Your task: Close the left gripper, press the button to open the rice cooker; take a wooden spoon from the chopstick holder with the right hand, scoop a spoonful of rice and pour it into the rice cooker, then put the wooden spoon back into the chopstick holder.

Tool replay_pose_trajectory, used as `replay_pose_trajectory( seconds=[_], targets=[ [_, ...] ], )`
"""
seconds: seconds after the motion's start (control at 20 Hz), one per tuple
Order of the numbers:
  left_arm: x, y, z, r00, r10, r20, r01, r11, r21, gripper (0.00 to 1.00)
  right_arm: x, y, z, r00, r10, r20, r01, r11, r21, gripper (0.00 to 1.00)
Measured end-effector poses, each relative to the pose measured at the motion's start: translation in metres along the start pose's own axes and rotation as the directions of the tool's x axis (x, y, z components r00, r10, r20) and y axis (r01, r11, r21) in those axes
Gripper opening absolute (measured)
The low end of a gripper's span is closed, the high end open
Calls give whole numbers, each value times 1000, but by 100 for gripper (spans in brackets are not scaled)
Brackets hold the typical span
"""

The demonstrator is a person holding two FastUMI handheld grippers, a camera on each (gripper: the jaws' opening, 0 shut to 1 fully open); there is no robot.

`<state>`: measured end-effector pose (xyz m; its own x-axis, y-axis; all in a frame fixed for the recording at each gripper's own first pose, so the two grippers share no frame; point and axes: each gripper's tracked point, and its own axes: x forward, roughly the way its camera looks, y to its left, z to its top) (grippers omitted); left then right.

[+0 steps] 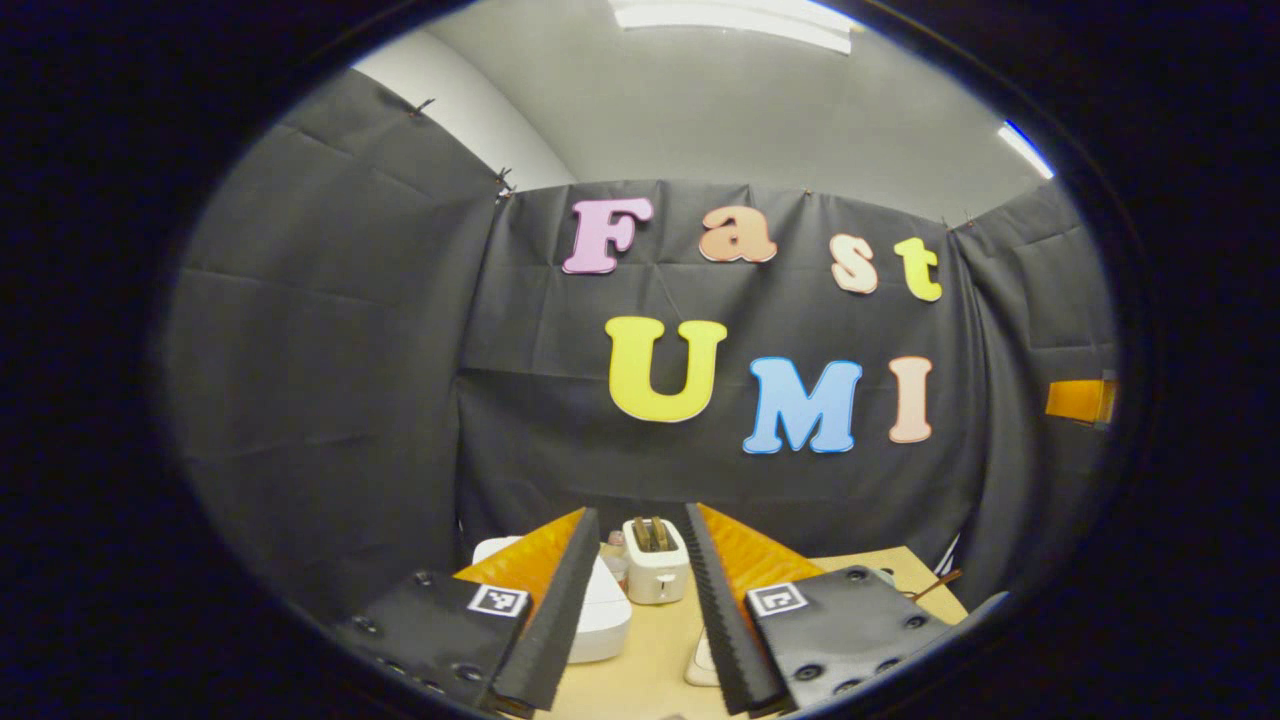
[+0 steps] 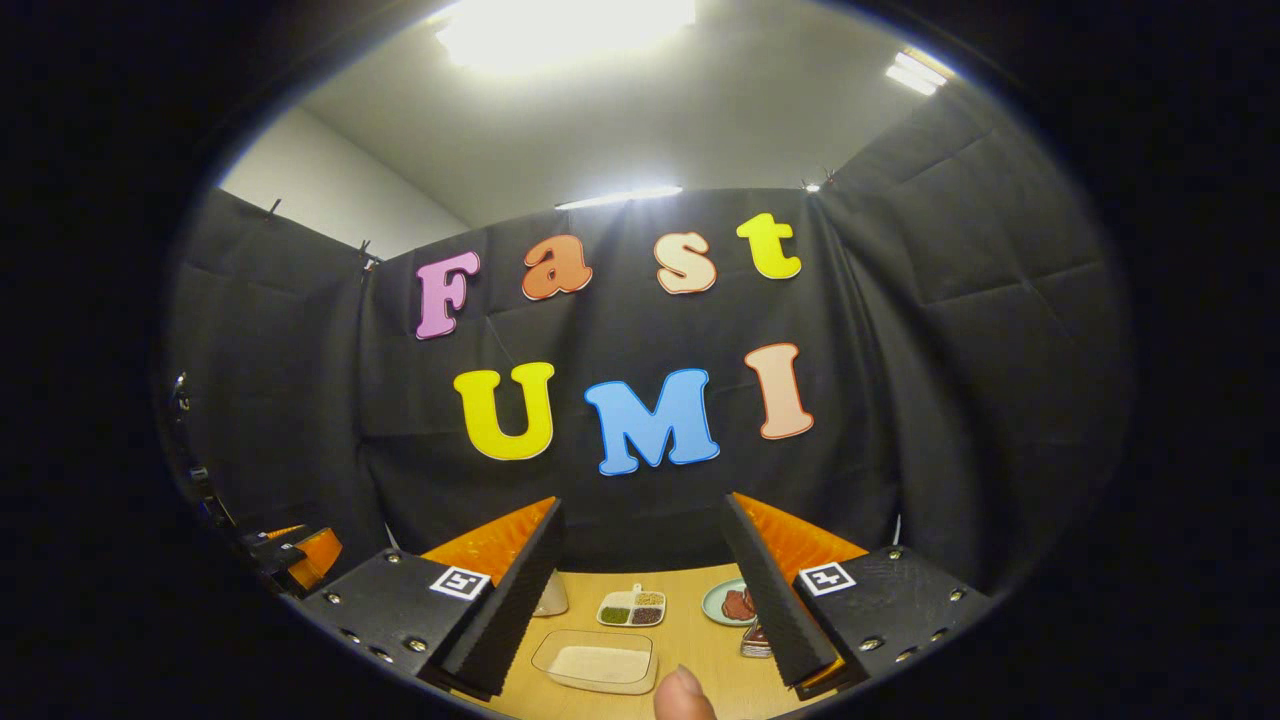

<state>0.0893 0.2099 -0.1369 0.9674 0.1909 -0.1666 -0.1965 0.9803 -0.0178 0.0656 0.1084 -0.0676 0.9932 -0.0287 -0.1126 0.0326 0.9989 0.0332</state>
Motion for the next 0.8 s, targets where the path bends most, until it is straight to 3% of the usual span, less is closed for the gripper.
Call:
replay_pose_trajectory(
  seconds=[0.1, 0.15, 0.3, 0.45, 0.65, 0.8],
  targets=[
    [31, 20, -33, 999, 17, -50, -16, 1000, 23, 29, 2, 17, -1, 1000, -3, -3, 3, 1000, -28, 96],
    [46, 27, -54, 996, 10, -93, -9, 1000, 6, 24, 4, 22, 0, 1000, -11, -3, 11, 999, -41, 96],
    [86, 50, -115, 974, 11, -226, -32, 995, -90, 17, 8, 39, -1, 1000, -14, -5, 14, 998, -68, 96],
    [128, 97, -168, 939, 148, -311, -165, 986, -28, 10, 14, 47, -5, 999, -29, -22, 27, 996, -91, 96],
    [174, 106, -235, 893, 161, -421, -185, 982, -18, 9, 21, 55, -14, 998, -39, -50, 32, 991, -130, 96],
    [202, 106, -253, 880, 180, -439, -188, 982, 26, 9, 27, 57, -20, 996, -46, -74, 36, 990, -135, 96]
  ],
)
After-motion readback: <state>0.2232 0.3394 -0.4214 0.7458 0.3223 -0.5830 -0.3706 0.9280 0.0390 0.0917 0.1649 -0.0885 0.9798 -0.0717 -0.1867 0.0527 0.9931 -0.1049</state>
